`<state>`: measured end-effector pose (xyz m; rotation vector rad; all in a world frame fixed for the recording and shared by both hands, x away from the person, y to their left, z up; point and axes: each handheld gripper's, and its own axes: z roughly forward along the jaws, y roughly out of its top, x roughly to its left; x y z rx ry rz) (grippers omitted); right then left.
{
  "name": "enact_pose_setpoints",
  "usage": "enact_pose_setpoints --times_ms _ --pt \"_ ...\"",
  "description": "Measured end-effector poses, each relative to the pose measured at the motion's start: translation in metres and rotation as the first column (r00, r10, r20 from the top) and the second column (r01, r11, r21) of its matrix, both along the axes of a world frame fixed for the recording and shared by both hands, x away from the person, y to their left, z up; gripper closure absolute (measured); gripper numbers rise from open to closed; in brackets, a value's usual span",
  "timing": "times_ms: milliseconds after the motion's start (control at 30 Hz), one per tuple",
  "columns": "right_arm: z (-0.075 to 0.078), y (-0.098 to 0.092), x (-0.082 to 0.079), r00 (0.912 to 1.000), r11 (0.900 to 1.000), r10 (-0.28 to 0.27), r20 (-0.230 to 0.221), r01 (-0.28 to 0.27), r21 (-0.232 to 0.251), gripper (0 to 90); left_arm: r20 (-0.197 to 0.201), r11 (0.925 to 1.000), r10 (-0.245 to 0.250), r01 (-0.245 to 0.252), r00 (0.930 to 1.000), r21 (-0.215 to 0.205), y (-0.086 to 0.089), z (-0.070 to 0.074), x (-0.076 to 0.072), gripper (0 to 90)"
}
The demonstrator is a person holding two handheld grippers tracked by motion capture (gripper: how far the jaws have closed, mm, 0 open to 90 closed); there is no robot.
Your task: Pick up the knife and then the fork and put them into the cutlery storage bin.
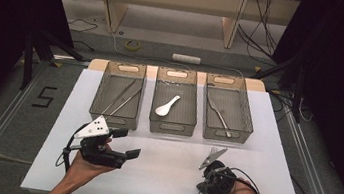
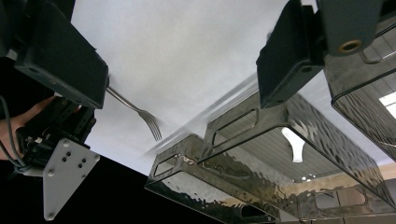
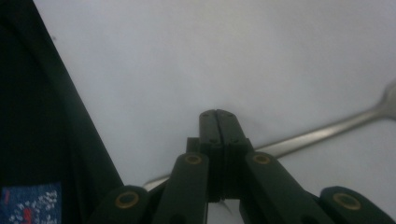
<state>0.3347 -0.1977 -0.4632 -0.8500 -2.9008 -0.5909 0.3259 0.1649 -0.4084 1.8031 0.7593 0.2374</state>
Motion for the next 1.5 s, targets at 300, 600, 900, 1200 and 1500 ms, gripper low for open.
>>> enact_pose_setpoints --times_ms 300,600,900,1200,1500 --pt "0.005 -0.038 0.004 0.9973 0.994 -0.074 0.009 0.074 -0.084 90.0 -0.001 1.0000 -0.001 0.001 1.0000 0.002 0.000 0.000 0.000 16.1" --pt "0.012 -0.039 0.005 0.9964 0.993 -0.082 0.021 0.084 -0.082 84.5 -0.003 1.0000 -0.002 0.002 1.0000 0.002 -0.001 0.000 0.000 16.1" --pt "0.023 -0.032 0.009 0.9769 0.970 -0.170 0.129 0.190 -0.155 51.4 -0.003 1.0000 -0.002 0.002 1.0000 0.001 0.000 0.000 0.001 16.1" --pt "0.017 -0.030 0.018 0.9775 0.959 -0.182 0.106 0.200 -0.198 49.5 -0.003 1.0000 -0.004 0.004 1.0000 0.001 0.000 0.000 0.001 16.1" --pt "0.012 -0.030 0.021 0.9831 0.960 -0.167 0.076 0.179 -0.215 66.2 -0.005 1.0000 -0.004 0.004 1.0000 -0.001 0.000 0.000 0.001 16.1"
